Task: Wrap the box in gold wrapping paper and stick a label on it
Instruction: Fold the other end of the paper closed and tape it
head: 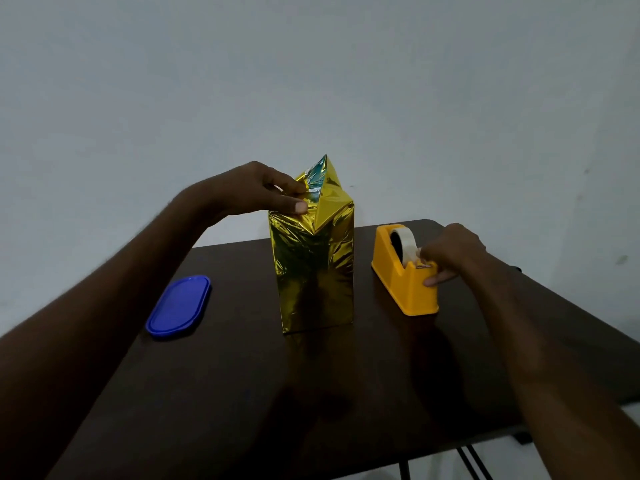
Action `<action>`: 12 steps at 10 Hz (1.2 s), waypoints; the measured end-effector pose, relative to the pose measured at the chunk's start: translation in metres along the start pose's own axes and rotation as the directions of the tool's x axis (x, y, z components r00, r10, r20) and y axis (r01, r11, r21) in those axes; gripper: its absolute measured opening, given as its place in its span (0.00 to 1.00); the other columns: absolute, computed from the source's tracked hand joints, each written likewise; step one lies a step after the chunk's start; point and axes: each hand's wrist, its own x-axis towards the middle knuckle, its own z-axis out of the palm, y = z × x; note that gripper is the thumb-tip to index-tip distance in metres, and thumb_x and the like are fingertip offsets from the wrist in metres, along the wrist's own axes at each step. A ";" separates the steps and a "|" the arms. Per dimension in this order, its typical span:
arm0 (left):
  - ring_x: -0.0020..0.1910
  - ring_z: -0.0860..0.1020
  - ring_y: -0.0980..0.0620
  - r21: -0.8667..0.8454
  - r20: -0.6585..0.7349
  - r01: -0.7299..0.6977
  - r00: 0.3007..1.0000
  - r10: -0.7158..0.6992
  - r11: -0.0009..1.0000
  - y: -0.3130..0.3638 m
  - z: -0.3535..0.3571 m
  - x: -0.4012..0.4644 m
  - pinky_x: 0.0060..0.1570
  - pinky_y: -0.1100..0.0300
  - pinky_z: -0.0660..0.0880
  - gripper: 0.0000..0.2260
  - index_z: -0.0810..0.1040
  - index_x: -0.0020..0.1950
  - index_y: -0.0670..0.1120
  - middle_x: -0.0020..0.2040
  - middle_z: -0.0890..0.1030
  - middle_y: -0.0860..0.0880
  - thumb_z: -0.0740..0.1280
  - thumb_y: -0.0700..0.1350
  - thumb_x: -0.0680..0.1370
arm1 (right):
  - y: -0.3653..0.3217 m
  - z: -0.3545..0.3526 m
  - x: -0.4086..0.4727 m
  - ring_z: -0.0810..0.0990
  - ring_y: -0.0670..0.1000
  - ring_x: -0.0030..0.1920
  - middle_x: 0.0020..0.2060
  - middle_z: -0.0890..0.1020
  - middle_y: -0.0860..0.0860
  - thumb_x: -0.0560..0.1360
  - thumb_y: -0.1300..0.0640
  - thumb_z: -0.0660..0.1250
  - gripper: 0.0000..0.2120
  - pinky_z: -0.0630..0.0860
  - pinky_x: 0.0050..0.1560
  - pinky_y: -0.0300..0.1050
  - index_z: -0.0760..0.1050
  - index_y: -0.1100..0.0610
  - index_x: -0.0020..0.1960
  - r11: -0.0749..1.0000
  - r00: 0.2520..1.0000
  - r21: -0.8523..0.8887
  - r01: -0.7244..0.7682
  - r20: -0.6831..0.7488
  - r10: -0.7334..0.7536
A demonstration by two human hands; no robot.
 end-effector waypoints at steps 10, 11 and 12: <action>0.60 0.75 0.53 -0.040 0.001 0.008 1.000 -0.008 0.999 0.000 0.003 0.000 0.58 0.58 0.70 0.23 0.80 0.64 0.53 0.59 0.78 0.53 0.74 0.54 0.69 | 0.072 0.031 -0.035 0.82 0.54 0.39 0.38 0.80 0.51 0.76 0.56 0.70 0.08 0.81 0.50 0.55 0.76 0.55 0.39 0.923 0.944 0.365 0.123 -0.330 0.005; 0.61 0.75 0.52 -0.041 -0.002 0.012 1.000 -0.013 0.999 -0.001 0.003 0.000 0.64 0.54 0.71 0.27 0.80 0.63 0.54 0.59 0.78 0.53 0.74 0.58 0.65 | 0.076 0.035 -0.034 0.80 0.51 0.35 0.42 0.81 0.55 0.76 0.57 0.70 0.04 0.81 0.45 0.49 0.78 0.58 0.46 0.880 0.958 0.471 0.065 -0.277 0.078; 0.60 0.76 0.55 -0.059 -0.001 0.000 1.000 0.000 0.998 -0.002 0.002 0.000 0.60 0.57 0.72 0.32 0.82 0.61 0.57 0.56 0.80 0.57 0.76 0.68 0.60 | 0.079 0.040 -0.036 0.78 0.48 0.34 0.39 0.81 0.54 0.77 0.58 0.70 0.04 0.79 0.40 0.44 0.77 0.57 0.44 0.847 0.950 0.528 0.054 -0.290 0.120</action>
